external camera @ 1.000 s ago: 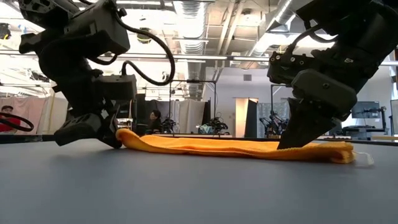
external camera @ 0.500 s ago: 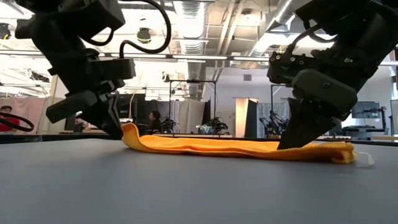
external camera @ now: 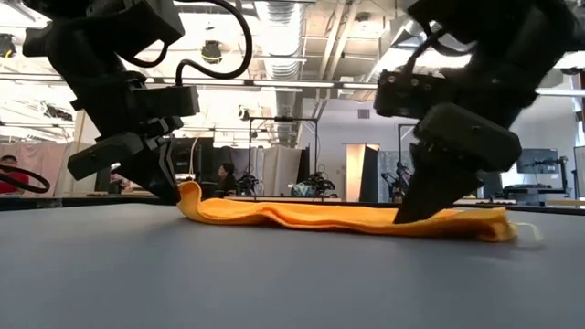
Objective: Roll towel
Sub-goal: Fold the orange microfiber towel
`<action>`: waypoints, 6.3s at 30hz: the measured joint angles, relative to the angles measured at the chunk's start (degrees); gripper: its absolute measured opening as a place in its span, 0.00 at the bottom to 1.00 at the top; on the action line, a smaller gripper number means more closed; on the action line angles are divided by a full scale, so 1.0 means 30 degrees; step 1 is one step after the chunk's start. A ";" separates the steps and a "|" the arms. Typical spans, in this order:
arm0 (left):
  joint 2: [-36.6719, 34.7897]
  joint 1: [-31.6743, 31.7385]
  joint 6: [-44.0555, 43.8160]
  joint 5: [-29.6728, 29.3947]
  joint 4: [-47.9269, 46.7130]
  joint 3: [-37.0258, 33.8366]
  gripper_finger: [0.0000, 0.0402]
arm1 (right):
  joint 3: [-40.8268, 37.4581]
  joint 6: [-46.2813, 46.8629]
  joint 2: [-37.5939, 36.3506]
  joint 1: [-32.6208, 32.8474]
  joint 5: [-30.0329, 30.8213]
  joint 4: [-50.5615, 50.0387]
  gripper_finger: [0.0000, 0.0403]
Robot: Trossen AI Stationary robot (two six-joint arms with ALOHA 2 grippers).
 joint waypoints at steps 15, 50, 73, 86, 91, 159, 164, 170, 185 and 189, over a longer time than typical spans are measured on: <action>0.0000 0.0000 0.0121 -0.0061 -0.0011 0.0015 0.00 | 0.2662 -0.0611 -0.0028 -0.0751 0.0012 -0.7060 0.37; -0.0007 0.0000 -0.0196 -0.0271 0.0258 0.0029 0.00 | 0.4407 -0.7445 0.9315 -0.5581 -0.1365 2.1068 0.37; -0.3024 -0.0277 -0.0815 0.0238 -0.0137 0.0022 0.00 | 0.6493 -0.7651 0.9837 -0.5442 -0.2114 1.5789 0.37; 0.0205 -0.0539 -0.1438 0.1303 0.0941 0.0000 0.00 | 0.6452 -0.7272 0.9866 -0.5296 -0.2106 1.5730 0.37; 0.0350 -0.0532 -0.1486 0.1297 0.0509 0.0000 0.00 | 0.6452 -0.7272 0.9874 -0.5300 -0.2106 1.5718 0.37; 0.0364 -0.0096 0.2255 0.9577 -0.8639 0.5257 0.03 | 0.5547 -0.7347 0.3645 -0.1758 -0.1037 0.6373 0.37; 0.0350 -0.0205 0.2322 0.7316 -0.8797 0.4027 0.03 | 0.2486 -0.5718 0.0997 -0.1021 0.1165 0.6470 0.37; 0.0350 -0.0217 0.3139 0.7495 -0.7978 0.3519 0.08 | -0.0240 -0.3398 -0.1419 -0.0401 0.1465 0.6767 0.37; 0.0342 -0.0209 0.2723 0.8796 -0.8093 0.4121 0.35 | -0.0841 -0.2617 -0.1966 -0.0204 0.1872 0.6762 0.37; 0.0342 -0.0204 0.2711 0.8586 -0.8171 0.4131 0.36 | -0.0841 -0.2616 -0.1966 -0.0195 0.1817 0.6482 0.37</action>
